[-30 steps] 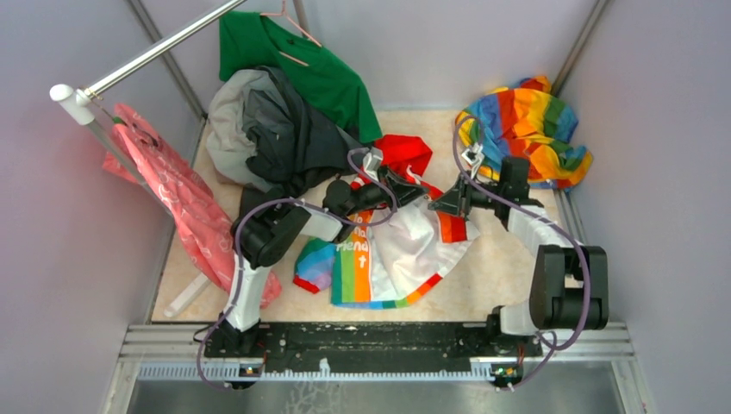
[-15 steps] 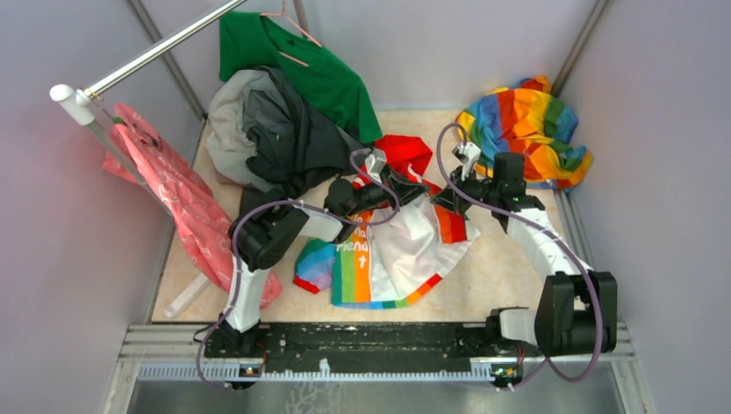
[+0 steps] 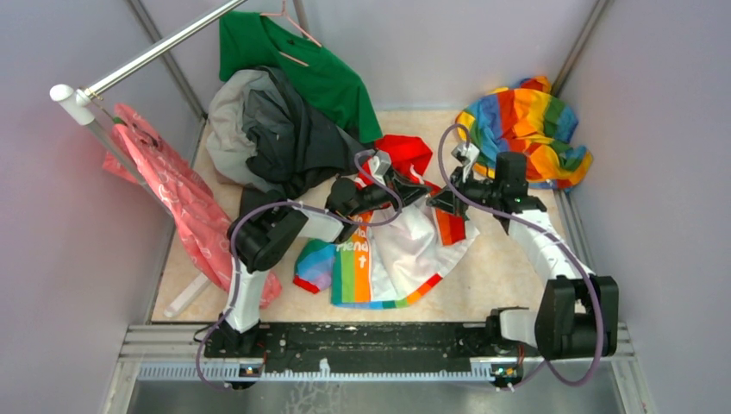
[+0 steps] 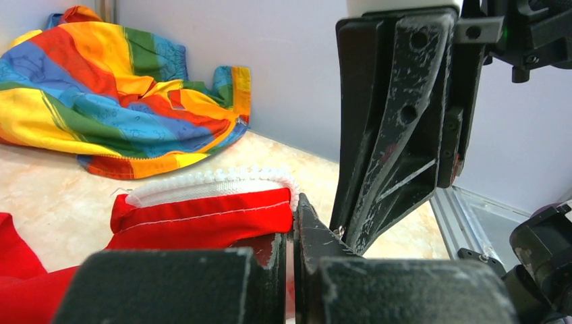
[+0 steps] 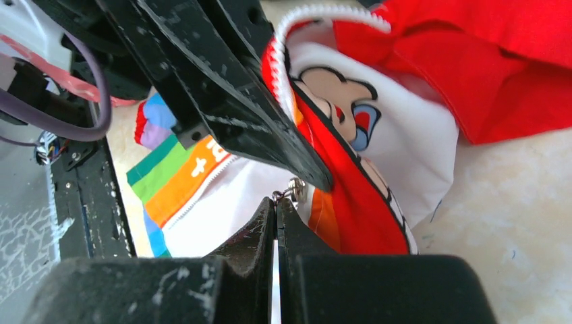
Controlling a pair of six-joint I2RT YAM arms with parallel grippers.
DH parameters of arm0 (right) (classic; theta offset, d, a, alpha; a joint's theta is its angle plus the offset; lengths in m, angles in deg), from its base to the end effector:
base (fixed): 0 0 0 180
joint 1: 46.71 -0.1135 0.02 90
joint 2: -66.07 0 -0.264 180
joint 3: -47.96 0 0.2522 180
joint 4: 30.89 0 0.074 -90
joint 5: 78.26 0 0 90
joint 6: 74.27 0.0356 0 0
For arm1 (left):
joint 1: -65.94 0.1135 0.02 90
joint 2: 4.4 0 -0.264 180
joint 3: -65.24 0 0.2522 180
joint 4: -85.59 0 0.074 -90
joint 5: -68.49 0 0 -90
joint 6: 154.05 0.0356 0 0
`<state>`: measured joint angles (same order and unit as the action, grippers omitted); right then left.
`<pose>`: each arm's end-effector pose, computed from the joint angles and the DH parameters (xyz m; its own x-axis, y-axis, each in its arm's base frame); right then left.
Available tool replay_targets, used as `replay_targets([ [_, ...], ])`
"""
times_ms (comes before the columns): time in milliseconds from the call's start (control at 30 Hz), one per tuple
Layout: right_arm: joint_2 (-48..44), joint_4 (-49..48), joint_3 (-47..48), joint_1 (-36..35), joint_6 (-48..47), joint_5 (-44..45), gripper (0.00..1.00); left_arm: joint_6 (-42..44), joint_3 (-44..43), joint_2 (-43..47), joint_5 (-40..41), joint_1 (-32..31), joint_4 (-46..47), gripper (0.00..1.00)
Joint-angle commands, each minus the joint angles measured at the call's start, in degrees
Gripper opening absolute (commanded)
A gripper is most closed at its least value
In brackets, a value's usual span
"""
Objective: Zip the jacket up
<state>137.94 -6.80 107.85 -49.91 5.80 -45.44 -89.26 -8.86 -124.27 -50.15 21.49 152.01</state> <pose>0.2579 0.0444 0.2571 -0.4569 -0.1192 -0.8815 -0.7992 0.4900 0.3480 0.2921 -0.3104 0.1988 -0.1704 -0.3565 -0.9186 0.9530 0.1775 -0.2456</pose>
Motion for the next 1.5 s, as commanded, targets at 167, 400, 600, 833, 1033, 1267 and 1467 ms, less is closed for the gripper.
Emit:
replay_targets([
  [167,-2.49,-4.57,0.33,1.22,2.03,-6.54,0.00,4.61,-2.24,1.87,-0.15,-1.18,-2.10,0.00],
  [400,-4.51,0.41,-0.07,7.56,-0.74,-9.59,0.00,3.62,0.35,3.29,2.12,2.20,-2.43,0.00],
  [600,-5.24,1.61,-0.69,7.68,-1.41,-9.51,0.00,3.03,0.05,3.42,1.75,2.87,-2.80,0.00],
  [833,0.01,9.90,0.97,7.51,-7.30,-4.37,0.00,-0.45,-1.13,4.08,0.47,3.31,-1.68,0.00],
  [1033,3.27,12.23,2.03,3.78,-8.54,1.27,0.00,-5.15,-2.23,3.78,-1.73,3.38,0.08,0.00],
  [1267,1.72,9.62,1.31,2.07,-7.59,-2.03,0.00,-11.71,-2.08,3.17,-3.24,3.36,-0.35,0.12],
  [1467,-0.42,6.84,-0.06,2.40,-5.53,-3.15,0.00,-17.09,1.52,1.02,-1.70,2.94,3.09,0.23],
])
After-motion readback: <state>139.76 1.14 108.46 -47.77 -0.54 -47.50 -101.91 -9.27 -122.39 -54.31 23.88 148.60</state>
